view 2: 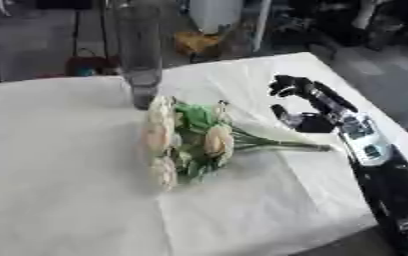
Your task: Arrange flowers into the vase.
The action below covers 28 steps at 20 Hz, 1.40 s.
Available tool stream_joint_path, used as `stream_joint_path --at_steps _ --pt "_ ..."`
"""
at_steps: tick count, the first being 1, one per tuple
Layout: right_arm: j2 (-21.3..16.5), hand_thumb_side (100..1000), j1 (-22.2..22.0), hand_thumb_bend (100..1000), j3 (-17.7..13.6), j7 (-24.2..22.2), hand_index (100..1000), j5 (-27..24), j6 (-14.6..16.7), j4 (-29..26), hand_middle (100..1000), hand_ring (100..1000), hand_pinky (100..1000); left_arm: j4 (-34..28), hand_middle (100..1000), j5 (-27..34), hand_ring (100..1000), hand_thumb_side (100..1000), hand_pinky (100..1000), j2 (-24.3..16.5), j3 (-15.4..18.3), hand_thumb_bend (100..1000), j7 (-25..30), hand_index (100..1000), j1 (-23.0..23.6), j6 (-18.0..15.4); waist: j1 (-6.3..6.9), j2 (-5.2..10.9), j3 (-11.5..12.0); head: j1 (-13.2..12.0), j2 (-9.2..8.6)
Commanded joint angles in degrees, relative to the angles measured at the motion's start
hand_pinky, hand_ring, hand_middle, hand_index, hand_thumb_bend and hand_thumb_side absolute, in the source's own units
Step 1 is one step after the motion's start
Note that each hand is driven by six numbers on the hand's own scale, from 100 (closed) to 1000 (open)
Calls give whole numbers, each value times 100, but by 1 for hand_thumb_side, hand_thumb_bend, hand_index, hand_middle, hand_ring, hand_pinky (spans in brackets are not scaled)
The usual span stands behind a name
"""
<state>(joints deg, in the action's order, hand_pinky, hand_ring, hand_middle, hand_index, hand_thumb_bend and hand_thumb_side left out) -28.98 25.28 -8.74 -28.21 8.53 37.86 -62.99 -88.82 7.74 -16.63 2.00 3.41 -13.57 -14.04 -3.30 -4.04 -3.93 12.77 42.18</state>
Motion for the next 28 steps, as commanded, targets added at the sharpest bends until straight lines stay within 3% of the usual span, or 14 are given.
stream_joint_path --at_steps 1,11,28 --pt "-142 312 125 292 16 -1452 836 71 1411 -24 687 1000 811 -67 745 21 594 781 591 -49 -5 760 19 808 -43 -9 4 47 3 31 17" --pt "-104 301 124 360 98 -1479 830 399 1411 -100 675 1000 798 -59 745 17 595 782 591 -42 -7 759 26 808 -38 -8 9 54 0 58 23" --pt "-47 302 103 416 238 -1044 831 1312 1411 -324 668 986 780 -53 746 13 598 784 591 -28 -6 760 37 809 -37 -6 32 38 2 100 18"
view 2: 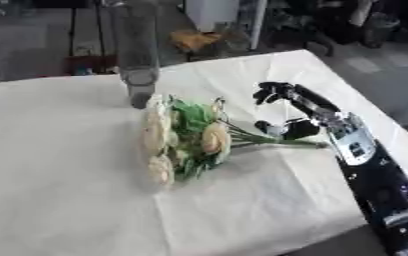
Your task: Arrange flowers into the vase.
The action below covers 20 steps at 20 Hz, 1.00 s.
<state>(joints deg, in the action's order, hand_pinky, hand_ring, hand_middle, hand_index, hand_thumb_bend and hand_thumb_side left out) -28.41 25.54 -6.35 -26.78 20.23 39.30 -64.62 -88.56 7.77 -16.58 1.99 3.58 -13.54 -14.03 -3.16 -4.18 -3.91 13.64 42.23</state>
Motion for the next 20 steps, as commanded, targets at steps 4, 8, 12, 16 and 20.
stream_joint_path --at_steps 4,8,12,16,20 --pt "-99 301 73 416 30 -1105 831 271 1267 -175 668 985 779 -79 747 7 599 784 591 -36 -5 758 24 810 -38 -7 18 51 2 19 15" --pt "-101 299 72 415 55 -1053 832 393 1267 -167 669 984 778 -77 747 1 600 784 591 -40 -6 759 29 810 -35 -4 15 48 3 30 22" --pt "-91 296 76 419 79 -996 833 521 1267 -204 672 980 775 -78 747 -4 600 784 590 -41 -4 760 27 809 -38 -4 19 44 9 37 15" --pt "-88 296 79 420 91 -920 834 656 1267 -227 674 979 774 -80 747 -6 601 784 590 -41 -4 761 24 809 -39 -3 22 38 14 46 11" --pt "-89 299 79 421 118 -867 834 757 1267 -216 674 979 774 -80 747 -6 601 785 590 -44 -5 761 22 809 -40 -2 23 31 17 55 13"
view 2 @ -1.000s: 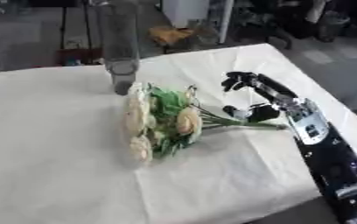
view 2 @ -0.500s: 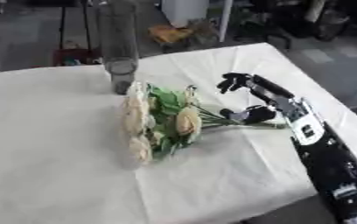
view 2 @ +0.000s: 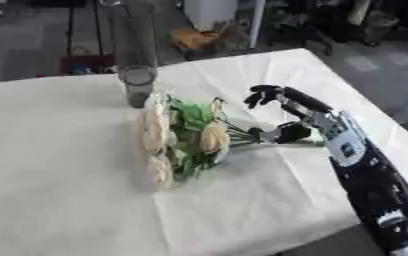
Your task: Arrange flowers into the vase.
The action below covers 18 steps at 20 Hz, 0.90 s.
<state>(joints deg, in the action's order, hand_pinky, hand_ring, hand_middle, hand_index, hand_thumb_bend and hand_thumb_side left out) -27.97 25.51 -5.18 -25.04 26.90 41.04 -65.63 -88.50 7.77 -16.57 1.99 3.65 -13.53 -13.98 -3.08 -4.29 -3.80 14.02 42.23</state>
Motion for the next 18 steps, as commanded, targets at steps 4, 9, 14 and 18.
stream_joint_path --at_steps 4,9,14,18 --pt "-129 300 88 423 47 -1035 834 191 1093 -122 674 976 771 -86 747 -7 602 785 589 -43 -6 762 17 809 -42 -7 15 38 8 27 14" --pt "-105 299 77 404 73 -1006 833 301 1093 -63 672 978 770 -75 747 -10 603 785 589 -40 -4 761 15 809 -39 -8 20 30 9 43 13" --pt "-95 295 73 404 79 -914 829 422 1093 -7 670 974 767 -76 747 -11 604 786 589 -39 -1 760 12 809 -46 -8 29 21 10 54 10" --pt "-87 292 70 411 112 -839 826 571 1093 -10 669 966 761 -80 748 -9 605 786 589 -37 -3 760 16 809 -51 -10 35 18 15 60 14"
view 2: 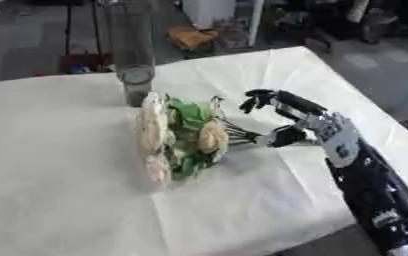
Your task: Arrange flowers into the vase.
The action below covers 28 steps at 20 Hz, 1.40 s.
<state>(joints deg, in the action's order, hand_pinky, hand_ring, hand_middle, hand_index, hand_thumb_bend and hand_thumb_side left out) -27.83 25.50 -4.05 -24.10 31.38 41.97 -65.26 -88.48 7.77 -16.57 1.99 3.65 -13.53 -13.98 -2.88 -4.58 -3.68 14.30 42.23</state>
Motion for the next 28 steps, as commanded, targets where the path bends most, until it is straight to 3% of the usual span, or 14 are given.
stream_joint_path --at_steps 1,17,28 --pt "-99 290 71 413 9 -909 826 174 999 -59 669 963 760 -82 748 -9 605 786 589 -36 -3 760 17 809 -51 -9 16 46 3 38 14" --pt "-50 277 37 444 173 -205 802 1082 999 -132 637 916 732 -77 748 -8 608 787 589 -27 -7 761 24 809 -42 -10 11 53 25 71 31" --pt "-19 261 11 451 233 527 783 1826 999 -82 616 873 690 -72 749 -5 611 789 589 -17 -13 760 31 810 -36 -10 11 53 24 87 31"
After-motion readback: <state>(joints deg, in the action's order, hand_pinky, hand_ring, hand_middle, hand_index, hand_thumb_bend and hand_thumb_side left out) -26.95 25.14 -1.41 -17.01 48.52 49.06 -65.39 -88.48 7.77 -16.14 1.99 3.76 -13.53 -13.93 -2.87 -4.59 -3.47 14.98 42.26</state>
